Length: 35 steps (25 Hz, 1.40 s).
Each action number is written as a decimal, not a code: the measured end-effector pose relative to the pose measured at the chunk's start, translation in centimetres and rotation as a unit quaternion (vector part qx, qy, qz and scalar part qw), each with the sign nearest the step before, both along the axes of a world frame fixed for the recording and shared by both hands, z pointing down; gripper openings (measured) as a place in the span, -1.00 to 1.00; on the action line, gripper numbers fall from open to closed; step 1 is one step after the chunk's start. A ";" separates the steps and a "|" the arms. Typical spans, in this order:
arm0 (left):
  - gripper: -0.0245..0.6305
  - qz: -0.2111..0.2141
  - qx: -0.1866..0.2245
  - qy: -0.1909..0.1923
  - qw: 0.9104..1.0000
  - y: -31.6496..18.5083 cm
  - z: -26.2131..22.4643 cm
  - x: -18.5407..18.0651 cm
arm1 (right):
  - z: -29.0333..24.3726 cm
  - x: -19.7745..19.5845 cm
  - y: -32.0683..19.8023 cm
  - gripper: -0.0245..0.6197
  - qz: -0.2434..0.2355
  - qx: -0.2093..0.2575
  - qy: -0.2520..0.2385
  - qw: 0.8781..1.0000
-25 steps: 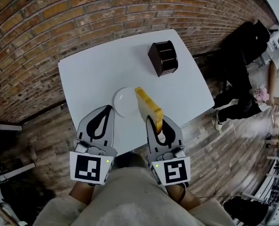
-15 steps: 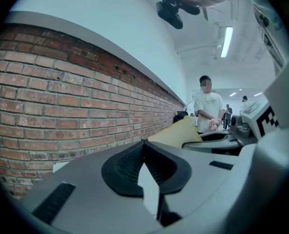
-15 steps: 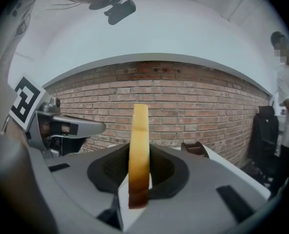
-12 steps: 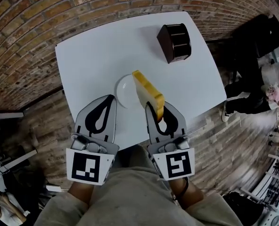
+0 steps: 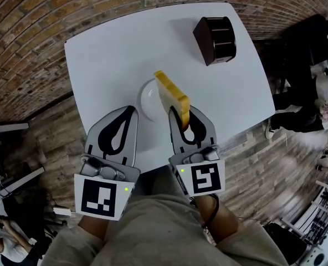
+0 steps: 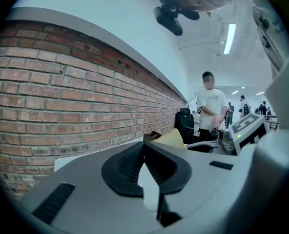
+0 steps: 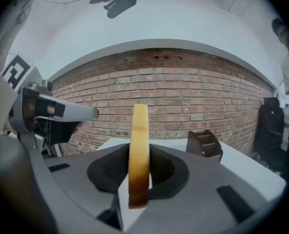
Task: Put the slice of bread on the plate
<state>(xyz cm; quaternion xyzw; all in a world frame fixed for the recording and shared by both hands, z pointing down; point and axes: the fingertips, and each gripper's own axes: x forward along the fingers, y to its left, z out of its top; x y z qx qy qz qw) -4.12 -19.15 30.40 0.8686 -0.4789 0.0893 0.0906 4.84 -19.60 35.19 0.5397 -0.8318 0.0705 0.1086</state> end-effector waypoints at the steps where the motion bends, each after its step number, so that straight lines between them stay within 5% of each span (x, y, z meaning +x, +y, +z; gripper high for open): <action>1: -0.90 0.000 0.000 -0.001 1.000 0.0 0.0 0.0 | 0.5 -0.1 -0.1 -0.65 0.001 -0.004 -0.001 1.000; 35: -0.90 0.028 -0.064 -0.032 0.997 -2.1 6.0 2.4 | 6.9 -1.4 -2.2 -0.65 -0.018 -0.074 -0.049 0.996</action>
